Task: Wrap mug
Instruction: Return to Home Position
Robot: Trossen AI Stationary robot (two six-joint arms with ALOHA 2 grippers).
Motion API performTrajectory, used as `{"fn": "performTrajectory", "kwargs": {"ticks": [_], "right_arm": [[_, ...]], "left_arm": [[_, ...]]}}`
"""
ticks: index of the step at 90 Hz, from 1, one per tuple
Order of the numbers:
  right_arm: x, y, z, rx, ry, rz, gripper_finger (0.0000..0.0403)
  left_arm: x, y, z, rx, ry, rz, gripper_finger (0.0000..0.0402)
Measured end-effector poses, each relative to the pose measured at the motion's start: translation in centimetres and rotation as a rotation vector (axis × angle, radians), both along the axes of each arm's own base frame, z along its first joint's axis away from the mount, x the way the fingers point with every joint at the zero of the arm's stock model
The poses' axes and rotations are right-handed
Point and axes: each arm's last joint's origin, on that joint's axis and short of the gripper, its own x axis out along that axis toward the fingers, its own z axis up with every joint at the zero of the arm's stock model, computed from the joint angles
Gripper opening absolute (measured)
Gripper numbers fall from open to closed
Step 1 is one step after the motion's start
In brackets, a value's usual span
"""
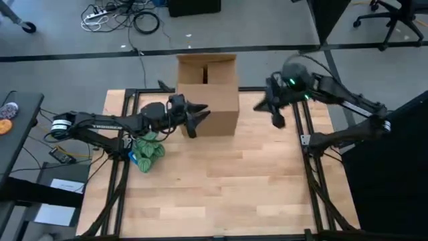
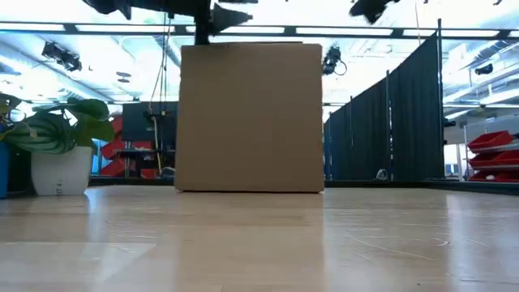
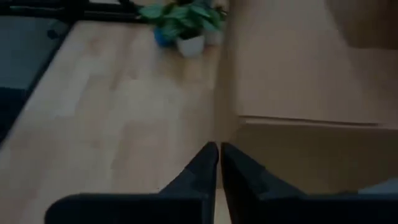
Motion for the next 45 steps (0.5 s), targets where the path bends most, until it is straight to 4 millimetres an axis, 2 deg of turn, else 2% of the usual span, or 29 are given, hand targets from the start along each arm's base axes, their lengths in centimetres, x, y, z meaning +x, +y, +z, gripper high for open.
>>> {"fn": "performTrajectory", "kwargs": {"ticks": [11, 22, 35, 45], "right_arm": [[-2.9, 3.5, -1.7, 0.068, -0.132, 0.008, 0.0000], [-4.9, 5.7, -5.1, 0.209, -0.296, 0.029, 0.0000], [-5.4, 7.5, -8.9, 0.327, -0.486, 0.127, 0.0000], [-5.2, 8.2, -11.1, 0.368, -0.556, 0.139, 0.0000]], "left_arm": [[0.2, 0.0, 1.0, -0.044, -0.043, -0.155, 0.0142], [-0.3, -0.2, 2.5, -0.010, -0.033, -0.231, 0.0142], [-3.7, -0.4, 5.5, 0.087, -0.040, -0.105, 0.0142], [-6.1, -1.0, 6.1, 0.091, 0.019, -0.078, 0.0142]]}}
